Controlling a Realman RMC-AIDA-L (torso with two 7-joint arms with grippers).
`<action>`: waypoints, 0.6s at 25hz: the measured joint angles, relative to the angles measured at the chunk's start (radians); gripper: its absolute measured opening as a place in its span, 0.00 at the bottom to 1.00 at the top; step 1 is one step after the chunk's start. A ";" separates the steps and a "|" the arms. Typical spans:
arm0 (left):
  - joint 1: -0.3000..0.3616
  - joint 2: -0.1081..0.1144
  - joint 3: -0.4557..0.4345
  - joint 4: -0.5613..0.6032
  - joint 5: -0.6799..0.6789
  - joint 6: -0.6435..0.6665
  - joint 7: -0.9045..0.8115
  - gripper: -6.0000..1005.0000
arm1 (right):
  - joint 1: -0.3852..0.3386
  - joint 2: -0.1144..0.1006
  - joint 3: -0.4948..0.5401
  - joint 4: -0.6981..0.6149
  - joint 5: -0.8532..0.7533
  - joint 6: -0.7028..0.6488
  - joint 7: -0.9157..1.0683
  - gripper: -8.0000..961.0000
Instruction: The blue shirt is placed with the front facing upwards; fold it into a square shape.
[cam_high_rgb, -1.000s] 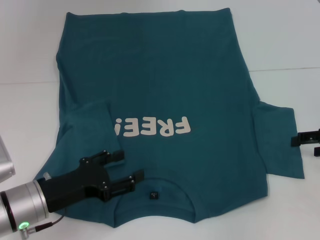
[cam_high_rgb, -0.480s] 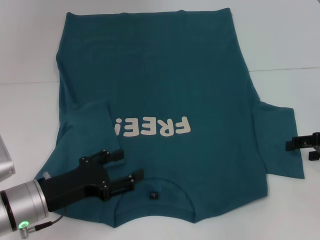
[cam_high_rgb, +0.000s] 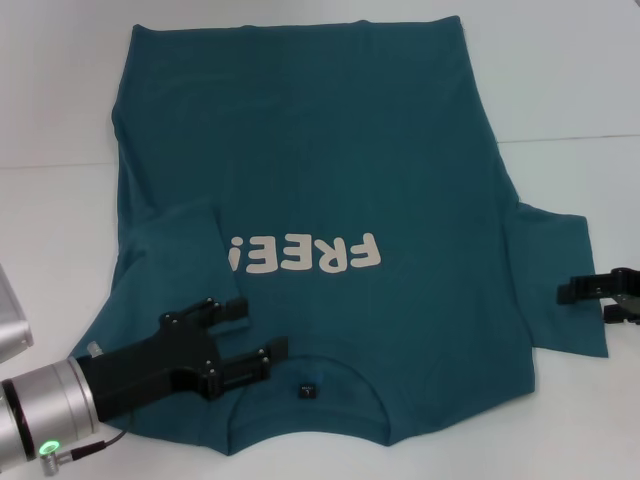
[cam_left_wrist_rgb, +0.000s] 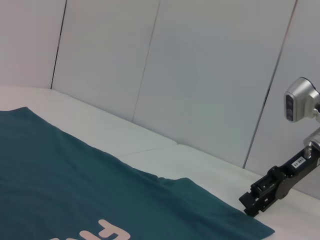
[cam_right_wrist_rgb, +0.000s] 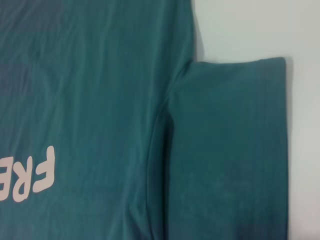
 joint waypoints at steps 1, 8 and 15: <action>0.000 0.000 0.000 0.000 0.000 0.000 0.000 0.83 | 0.001 0.001 0.000 0.003 0.000 0.003 -0.002 0.96; 0.000 0.000 0.001 0.000 0.000 -0.001 0.000 0.83 | 0.007 0.003 0.008 0.034 0.033 0.014 -0.014 0.96; 0.000 0.000 0.001 0.000 0.000 -0.001 0.000 0.83 | -0.008 -0.001 0.009 0.044 0.117 0.013 -0.026 0.96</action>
